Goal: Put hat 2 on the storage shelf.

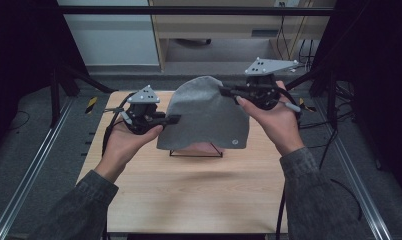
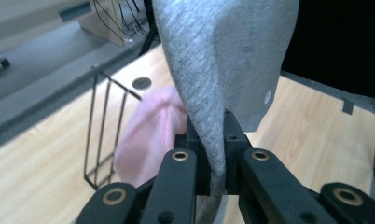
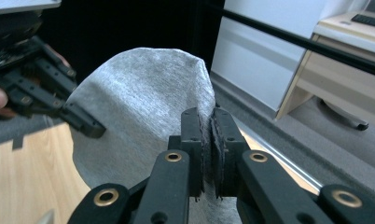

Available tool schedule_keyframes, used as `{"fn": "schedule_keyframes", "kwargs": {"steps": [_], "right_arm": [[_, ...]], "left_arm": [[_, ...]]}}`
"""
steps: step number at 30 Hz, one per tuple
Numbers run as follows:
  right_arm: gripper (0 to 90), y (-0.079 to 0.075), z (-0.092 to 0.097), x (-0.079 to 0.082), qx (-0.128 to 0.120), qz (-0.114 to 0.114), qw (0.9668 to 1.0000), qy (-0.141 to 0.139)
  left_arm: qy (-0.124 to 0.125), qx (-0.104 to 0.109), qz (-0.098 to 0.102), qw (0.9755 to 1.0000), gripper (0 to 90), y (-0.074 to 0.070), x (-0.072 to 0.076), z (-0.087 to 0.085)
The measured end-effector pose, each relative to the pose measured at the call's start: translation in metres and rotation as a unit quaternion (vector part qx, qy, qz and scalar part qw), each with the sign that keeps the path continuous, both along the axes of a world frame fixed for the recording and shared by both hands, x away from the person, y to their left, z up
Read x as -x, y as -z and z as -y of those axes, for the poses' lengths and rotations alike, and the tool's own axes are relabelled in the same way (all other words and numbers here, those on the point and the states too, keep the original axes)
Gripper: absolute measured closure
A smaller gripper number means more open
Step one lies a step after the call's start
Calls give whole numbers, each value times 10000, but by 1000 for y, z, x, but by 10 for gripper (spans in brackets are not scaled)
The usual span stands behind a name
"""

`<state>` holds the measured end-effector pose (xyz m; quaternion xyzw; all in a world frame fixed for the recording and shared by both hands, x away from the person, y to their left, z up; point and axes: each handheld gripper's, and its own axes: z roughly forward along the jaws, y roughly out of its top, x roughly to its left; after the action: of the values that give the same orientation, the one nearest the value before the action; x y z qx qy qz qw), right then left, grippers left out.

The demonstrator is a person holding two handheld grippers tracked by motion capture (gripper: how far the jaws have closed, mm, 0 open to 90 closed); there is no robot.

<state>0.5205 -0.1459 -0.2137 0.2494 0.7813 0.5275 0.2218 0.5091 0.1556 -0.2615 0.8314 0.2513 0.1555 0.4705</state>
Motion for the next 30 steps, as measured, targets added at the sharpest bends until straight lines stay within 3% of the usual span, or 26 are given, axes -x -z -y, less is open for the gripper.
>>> {"fn": "schedule_keyframes", "kwargs": {"steps": [3,10,17,22,30], "right_arm": [[848,-9,2,-9,-73,58,9999,92],[848,-20,9,-26,-200,150,9993,289],[848,-20,14,-46,-324,156,9983,467],[848,-20,14,-58,-393,296,9975,506],[848,-18,17,-67,-551,342,9960,616]], "left_arm": [[-33,-34,172,9998,859,-11,-5,3],[-190,150,427,9988,859,-23,-24,7],[-374,162,602,9974,863,-27,-45,12],[-520,158,703,9960,863,-31,-57,15],[-648,160,820,9944,864,-36,-71,20]]}}
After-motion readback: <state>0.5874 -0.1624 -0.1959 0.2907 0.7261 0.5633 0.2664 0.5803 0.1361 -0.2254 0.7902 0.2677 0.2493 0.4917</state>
